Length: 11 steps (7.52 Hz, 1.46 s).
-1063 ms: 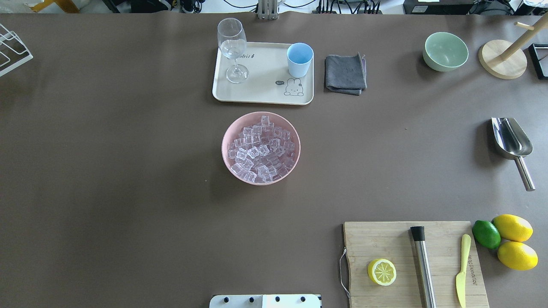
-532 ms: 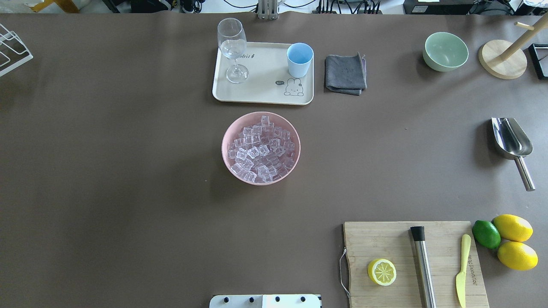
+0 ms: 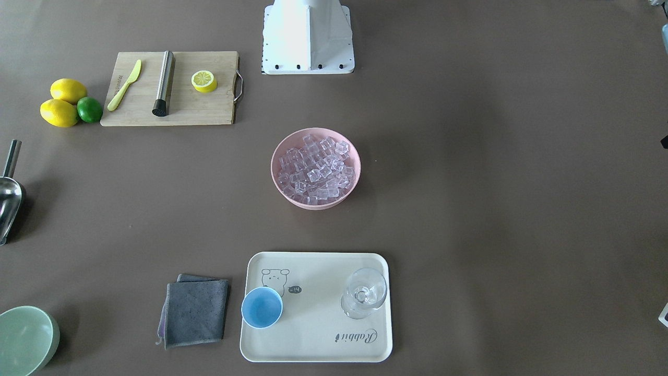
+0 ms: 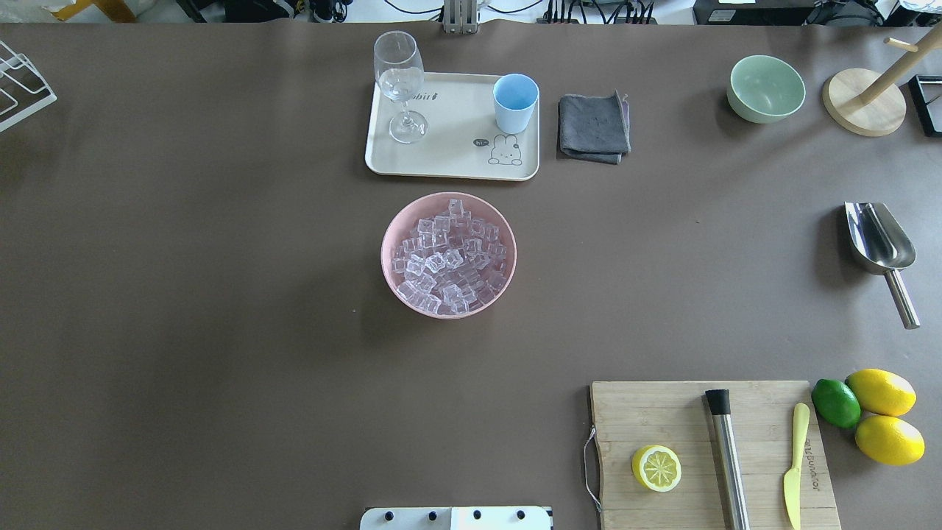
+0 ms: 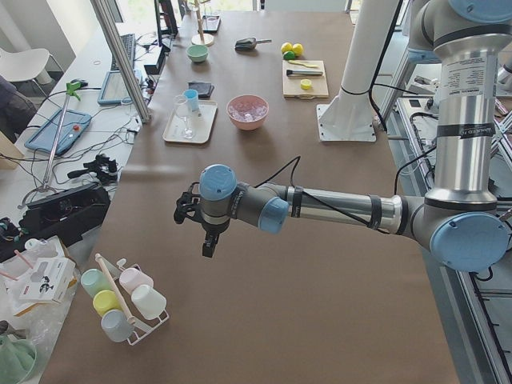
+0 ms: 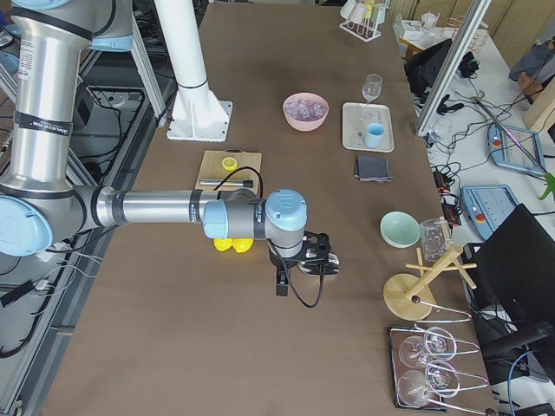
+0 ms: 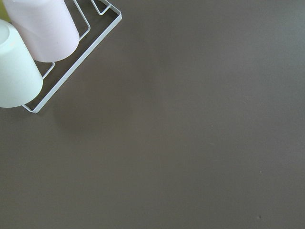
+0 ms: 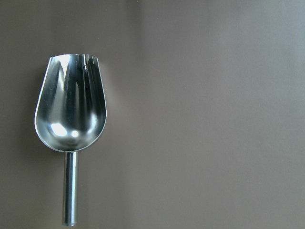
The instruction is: Put ice in cup with scoop
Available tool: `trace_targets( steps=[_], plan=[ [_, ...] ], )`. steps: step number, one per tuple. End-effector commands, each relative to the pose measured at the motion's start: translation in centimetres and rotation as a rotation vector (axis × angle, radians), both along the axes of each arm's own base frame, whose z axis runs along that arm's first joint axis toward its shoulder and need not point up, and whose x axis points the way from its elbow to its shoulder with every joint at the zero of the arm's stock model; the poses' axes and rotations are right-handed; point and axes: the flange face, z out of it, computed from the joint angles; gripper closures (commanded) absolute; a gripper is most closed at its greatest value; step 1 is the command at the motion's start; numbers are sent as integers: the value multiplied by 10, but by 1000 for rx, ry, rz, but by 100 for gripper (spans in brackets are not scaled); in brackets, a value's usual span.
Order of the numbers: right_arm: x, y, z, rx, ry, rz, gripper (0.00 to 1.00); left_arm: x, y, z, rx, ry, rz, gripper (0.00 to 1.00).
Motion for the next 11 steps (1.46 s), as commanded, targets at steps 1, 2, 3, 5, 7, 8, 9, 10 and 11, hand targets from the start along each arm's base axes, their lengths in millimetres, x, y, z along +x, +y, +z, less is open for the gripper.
trace_targets(
  steps=[1,2,3,5,7,8,9,10,11],
  plan=[
    [-6,10,-2,17,-29,27,1,0,-1,-1,4,0,1,1],
    [-15,7,-6,51,-13,10,1,0,-1,1,0,-2,1,1],
    [-30,4,-12,41,-32,64,1,0,-1,2,-2,-2,1,1],
    [-71,3,-25,43,-75,120,1,0,-1,-2,6,-1,1,1],
    [-109,2,-22,35,-73,118,1,2,-3,-4,10,-1,4,1],
    [-128,2,-24,77,-45,123,1,3,-3,-4,10,-1,7,1],
    [-143,17,-17,89,-37,165,0,4,-3,-4,10,-1,9,1],
    [-156,22,-2,108,-42,168,0,4,-3,-4,9,-1,9,1],
    [-163,27,20,124,-41,157,1,4,-3,-4,10,-1,9,1]
  ],
)
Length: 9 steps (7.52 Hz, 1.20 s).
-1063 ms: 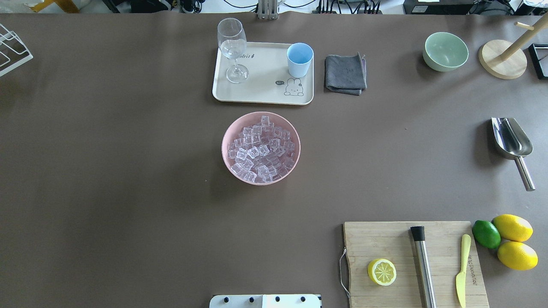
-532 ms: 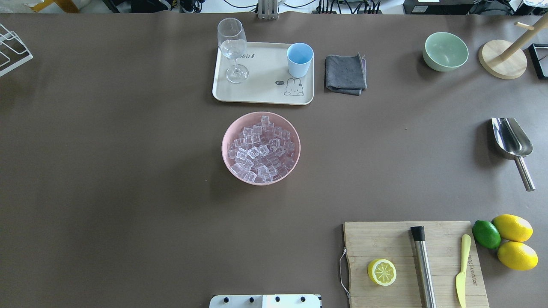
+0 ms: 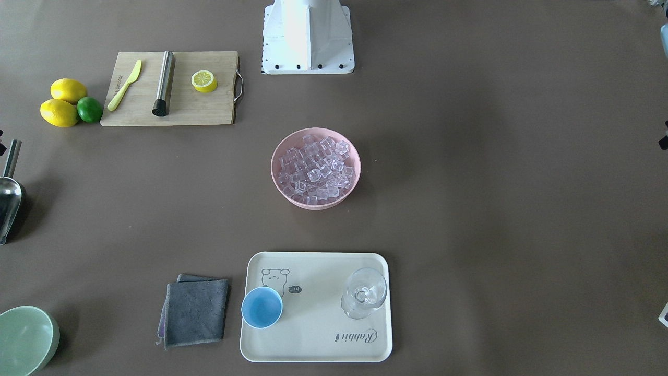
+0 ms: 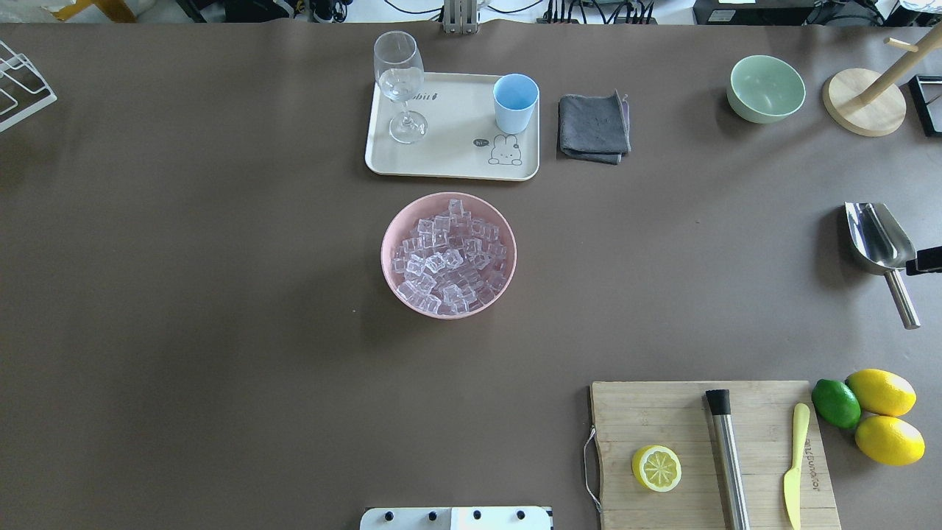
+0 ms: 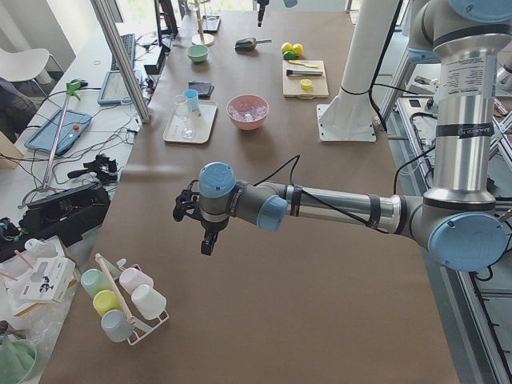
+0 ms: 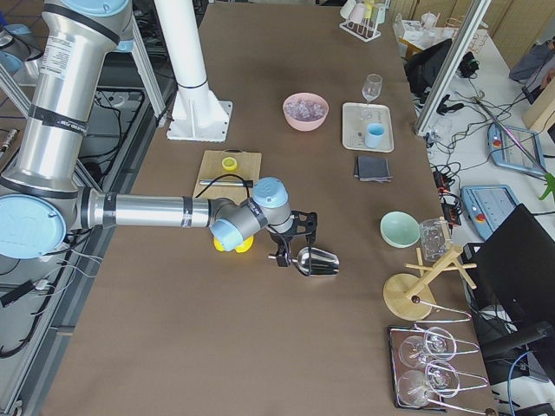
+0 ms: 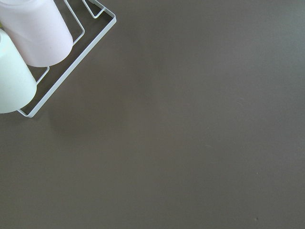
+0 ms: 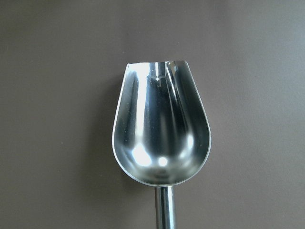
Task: Put ice in cup with scoop
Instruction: 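Grasp the metal ice scoop by its handle with the right gripper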
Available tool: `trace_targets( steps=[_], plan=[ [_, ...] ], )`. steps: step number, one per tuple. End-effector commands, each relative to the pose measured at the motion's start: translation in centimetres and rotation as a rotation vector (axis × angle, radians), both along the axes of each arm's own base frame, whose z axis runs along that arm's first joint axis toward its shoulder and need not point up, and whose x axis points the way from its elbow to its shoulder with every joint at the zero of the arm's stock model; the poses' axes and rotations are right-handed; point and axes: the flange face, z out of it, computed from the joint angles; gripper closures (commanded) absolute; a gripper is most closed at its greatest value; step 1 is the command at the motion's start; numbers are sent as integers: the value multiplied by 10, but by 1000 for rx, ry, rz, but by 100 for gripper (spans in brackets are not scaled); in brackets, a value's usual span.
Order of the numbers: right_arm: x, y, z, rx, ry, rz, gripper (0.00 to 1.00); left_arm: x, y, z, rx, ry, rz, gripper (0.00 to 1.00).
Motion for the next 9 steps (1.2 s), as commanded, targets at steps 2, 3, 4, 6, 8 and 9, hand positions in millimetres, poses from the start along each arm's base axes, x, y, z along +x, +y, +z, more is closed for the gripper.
trace_targets(
  steps=[2,3,4,6,8,9],
  plan=[
    [-33,17,45,33,-1,14,1,0,0,2,-4,0,1,1],
    [-37,20,51,22,6,2,3,1,-1,0,0,3,2,1],
    [-43,21,51,16,5,-5,11,1,0,-5,9,4,2,1],
    [-49,22,52,20,17,-7,40,35,1,-28,61,9,73,1],
    [-57,23,50,2,13,7,56,122,-12,-90,184,32,232,1],
    [-59,22,49,2,16,17,78,166,-20,-121,239,53,303,1]
  ],
)
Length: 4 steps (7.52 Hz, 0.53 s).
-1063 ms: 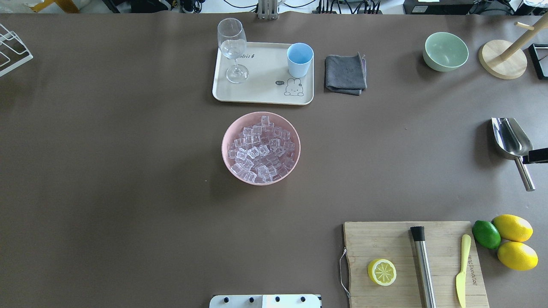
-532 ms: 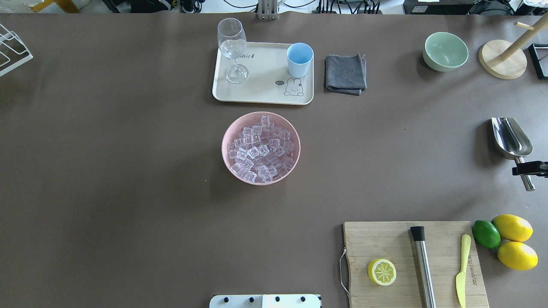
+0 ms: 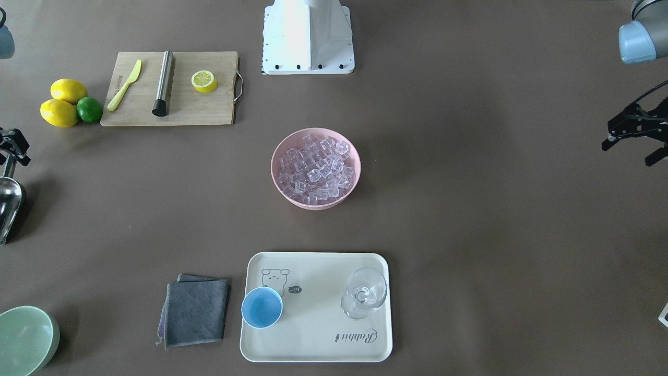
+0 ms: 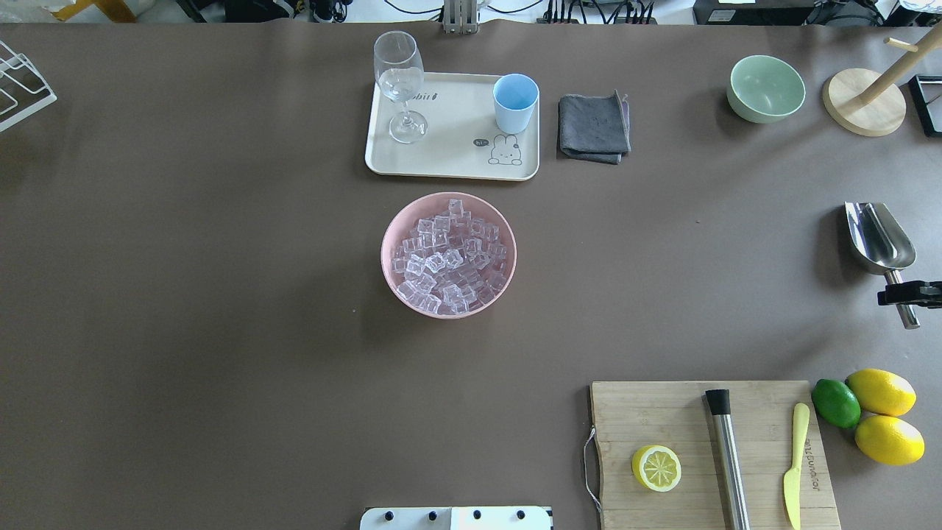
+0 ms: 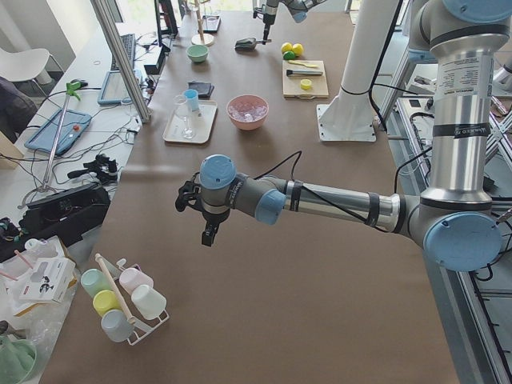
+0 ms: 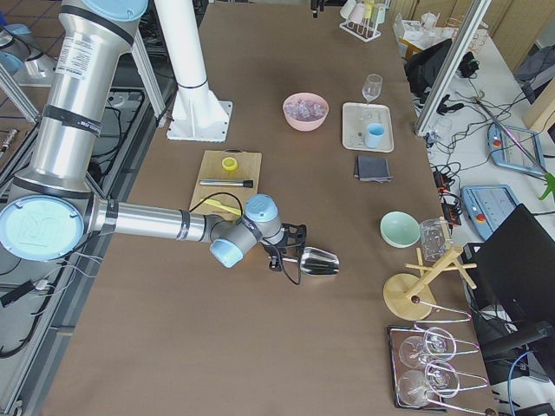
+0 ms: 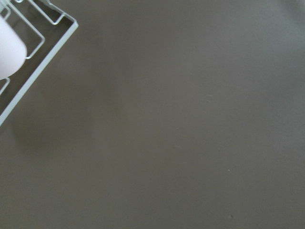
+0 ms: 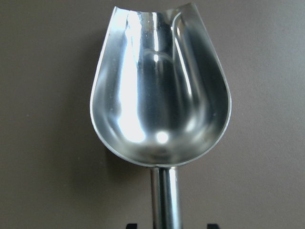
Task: Put ice in cup with scoop
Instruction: 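Grasp the metal ice scoop by its handle with the right gripper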
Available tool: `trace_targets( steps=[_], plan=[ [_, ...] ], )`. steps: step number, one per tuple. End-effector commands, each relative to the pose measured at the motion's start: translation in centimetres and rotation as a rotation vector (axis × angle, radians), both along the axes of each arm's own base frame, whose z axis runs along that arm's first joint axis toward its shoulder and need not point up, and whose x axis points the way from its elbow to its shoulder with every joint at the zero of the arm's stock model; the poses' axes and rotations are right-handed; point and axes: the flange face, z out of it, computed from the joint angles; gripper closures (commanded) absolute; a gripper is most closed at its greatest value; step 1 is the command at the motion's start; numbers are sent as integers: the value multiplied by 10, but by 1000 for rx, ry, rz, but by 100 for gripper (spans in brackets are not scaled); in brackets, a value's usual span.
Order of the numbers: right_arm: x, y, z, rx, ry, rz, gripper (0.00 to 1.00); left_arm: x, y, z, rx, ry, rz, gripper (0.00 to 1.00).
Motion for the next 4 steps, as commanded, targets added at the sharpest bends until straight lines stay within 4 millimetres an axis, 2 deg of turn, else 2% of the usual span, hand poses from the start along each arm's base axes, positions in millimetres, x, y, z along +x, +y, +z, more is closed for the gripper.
trace_targets(
  steps=[1,2,3,4],
  plan=[
    [-5,-1,-4,-1,3,16,100,128,-7,-83,149,57,218,1],
    [-6,0,-9,2,-7,11,100,154,-2,-114,206,83,263,1],
    [-5,2,-24,19,-27,-6,100,172,12,-131,249,98,301,1],
    [-5,7,-37,44,-51,-57,100,203,20,-143,354,62,347,1]
  ],
)
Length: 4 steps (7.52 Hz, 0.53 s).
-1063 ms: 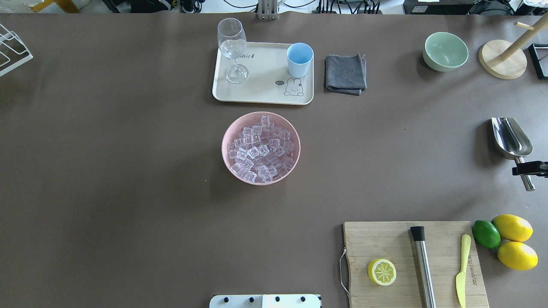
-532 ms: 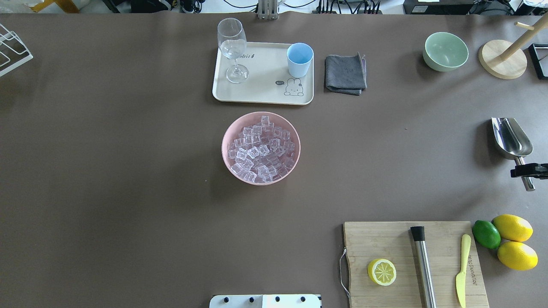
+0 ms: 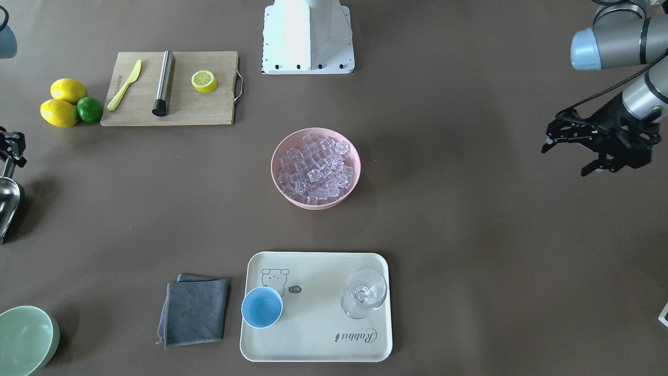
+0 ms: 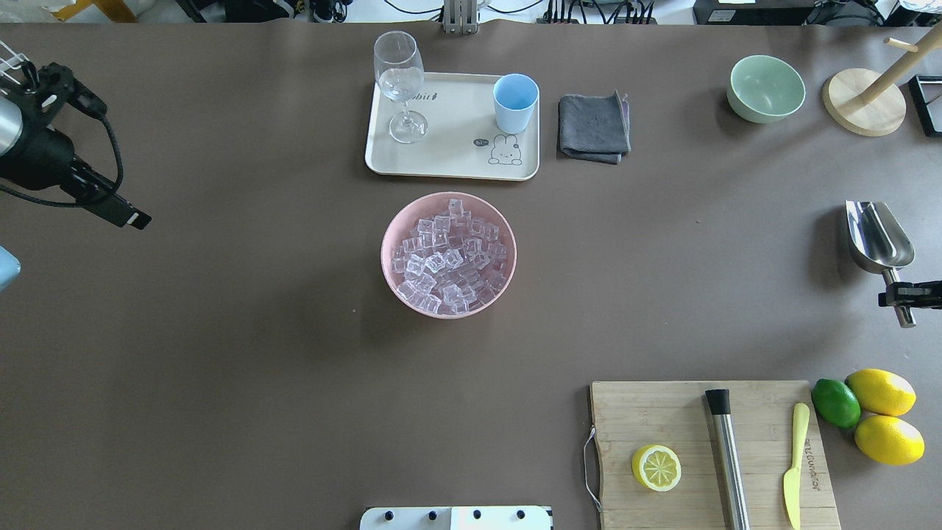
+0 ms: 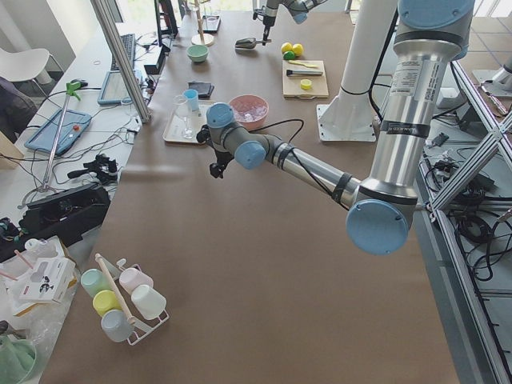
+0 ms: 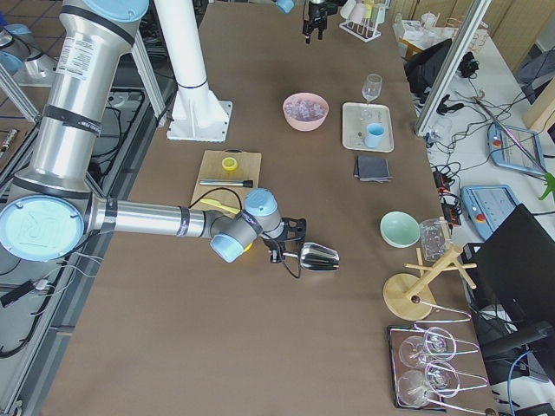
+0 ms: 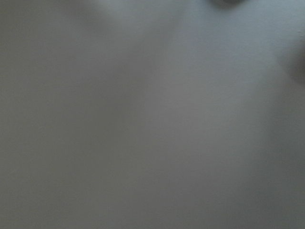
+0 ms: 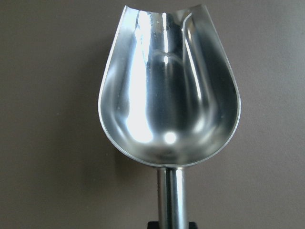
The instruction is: Put ice in cup with scoop
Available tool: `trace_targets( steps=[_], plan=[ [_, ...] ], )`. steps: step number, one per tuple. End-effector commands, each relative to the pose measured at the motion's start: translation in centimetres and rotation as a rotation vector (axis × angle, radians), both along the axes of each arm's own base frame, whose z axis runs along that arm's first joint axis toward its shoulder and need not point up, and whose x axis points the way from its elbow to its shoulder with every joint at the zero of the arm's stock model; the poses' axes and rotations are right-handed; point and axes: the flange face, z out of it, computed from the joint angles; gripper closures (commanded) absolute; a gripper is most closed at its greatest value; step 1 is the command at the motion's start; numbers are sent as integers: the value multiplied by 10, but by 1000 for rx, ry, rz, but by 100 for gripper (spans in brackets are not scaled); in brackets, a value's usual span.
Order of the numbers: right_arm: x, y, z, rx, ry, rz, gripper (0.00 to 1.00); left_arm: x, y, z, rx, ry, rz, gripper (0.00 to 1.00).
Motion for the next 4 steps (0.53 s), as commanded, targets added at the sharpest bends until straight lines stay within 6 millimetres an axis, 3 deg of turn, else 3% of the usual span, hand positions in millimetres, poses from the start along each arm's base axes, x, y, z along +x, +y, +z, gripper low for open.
trace_targets(
  steps=[1,2,3,4],
  plan=[
    [8,3,-42,69,-37,-129,100,78,30,-46,247,-7,135,1],
    [17,-5,-83,98,13,-202,100,99,40,-60,340,6,198,1],
    [26,-16,-133,185,53,-280,100,139,64,-67,491,20,225,1],
    [23,-26,-162,219,55,-294,100,166,83,-66,554,26,232,1]
  ],
)
